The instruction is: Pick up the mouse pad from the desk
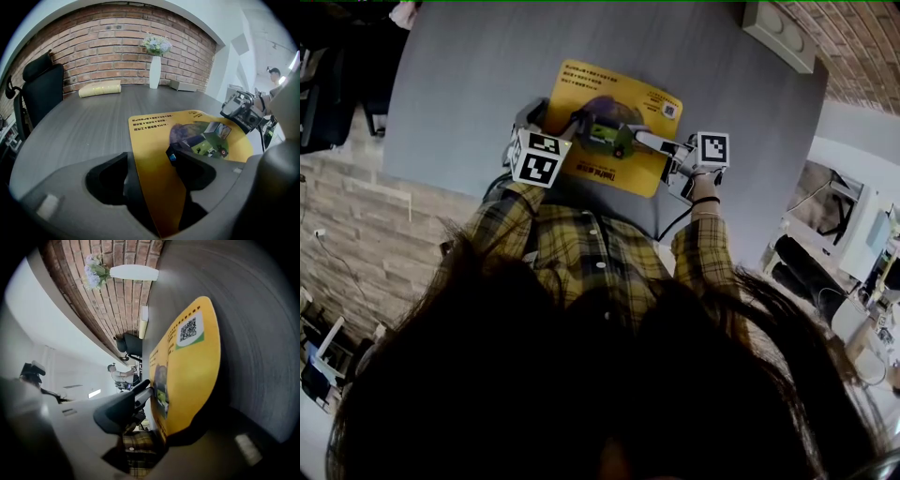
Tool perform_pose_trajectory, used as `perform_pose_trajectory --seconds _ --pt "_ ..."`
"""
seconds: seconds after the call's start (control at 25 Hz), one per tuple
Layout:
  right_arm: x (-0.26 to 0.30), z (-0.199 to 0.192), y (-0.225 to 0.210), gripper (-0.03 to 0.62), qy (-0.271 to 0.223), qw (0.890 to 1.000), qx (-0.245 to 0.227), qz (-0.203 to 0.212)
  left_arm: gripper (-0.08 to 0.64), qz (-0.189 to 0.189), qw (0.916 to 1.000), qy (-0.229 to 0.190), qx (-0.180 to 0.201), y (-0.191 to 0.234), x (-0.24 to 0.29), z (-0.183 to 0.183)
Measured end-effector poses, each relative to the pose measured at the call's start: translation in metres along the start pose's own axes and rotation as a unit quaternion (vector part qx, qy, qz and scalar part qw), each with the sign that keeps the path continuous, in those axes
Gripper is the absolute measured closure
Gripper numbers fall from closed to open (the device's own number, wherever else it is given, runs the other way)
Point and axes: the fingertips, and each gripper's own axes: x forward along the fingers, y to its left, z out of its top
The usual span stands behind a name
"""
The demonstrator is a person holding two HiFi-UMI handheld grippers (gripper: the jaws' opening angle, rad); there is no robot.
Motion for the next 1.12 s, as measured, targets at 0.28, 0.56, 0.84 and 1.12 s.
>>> perform_pose_trajectory --seconds 0.28,0.56,0.84,1.12 --pt "-0.003 0.001 -0.023 0.558 0.001 0.998 -0.018 -0.066 0.23 0.001 1.0 -0.002 -0.001 0.001 0.001 -0.001" --pt "-0.004 0.0 -0.028 0.577 -0.002 0.996 -0.004 -0.088 0.23 0.0 1.0 -0.002 -0.001 0.0 0.001 -0.001" --pt "-0.004 0.0 -0.024 0.578 -0.003 0.997 -0.023 -0.072 0.23 0.001 1.0 -0.002 -0.001 0.001 0.001 0.0" --pt "-0.004 0.0 -0.018 0.579 -0.016 0.996 -0.06 -0.07 0.232 -0.003 1.0 -0.007 -0.002 0.001 0.003 0.0"
